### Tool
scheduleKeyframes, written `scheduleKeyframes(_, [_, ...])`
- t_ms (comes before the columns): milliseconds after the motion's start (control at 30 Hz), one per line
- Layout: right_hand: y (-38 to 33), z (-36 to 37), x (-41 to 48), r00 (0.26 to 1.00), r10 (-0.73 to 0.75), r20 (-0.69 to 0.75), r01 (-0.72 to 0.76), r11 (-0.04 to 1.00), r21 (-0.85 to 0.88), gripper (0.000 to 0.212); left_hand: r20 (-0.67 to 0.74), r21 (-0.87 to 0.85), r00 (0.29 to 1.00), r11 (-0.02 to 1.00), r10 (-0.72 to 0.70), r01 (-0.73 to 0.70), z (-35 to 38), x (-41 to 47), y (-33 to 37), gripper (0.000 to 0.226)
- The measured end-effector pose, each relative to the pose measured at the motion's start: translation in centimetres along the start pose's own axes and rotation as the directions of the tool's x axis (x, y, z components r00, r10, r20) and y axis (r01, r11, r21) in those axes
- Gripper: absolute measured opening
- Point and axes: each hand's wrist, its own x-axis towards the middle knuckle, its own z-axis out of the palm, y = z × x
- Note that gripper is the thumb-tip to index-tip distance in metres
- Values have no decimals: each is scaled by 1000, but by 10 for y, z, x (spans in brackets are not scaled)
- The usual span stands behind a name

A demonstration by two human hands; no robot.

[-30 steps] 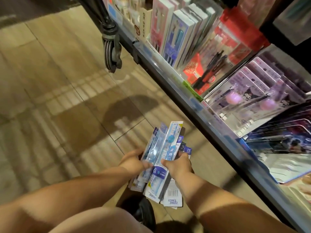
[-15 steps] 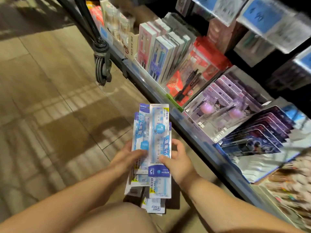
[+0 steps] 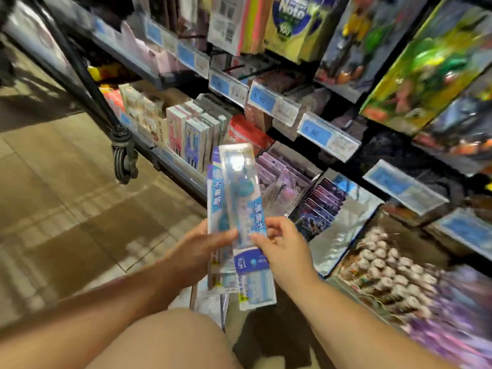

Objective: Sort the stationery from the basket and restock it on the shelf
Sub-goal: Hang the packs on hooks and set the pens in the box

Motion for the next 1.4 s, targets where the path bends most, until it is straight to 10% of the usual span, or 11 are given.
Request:
scheduleKeyframes(533, [-129,-177,-109,896,-339,-286,341,939,-43,24,174,285,973,938,154,-199,235,-71,92,44])
scheduleKeyframes(1400, [-46,-373,-263,797,-31,-603,-78,985,-155,28,450,139,888,990,-92,32,425,-62,-94,51])
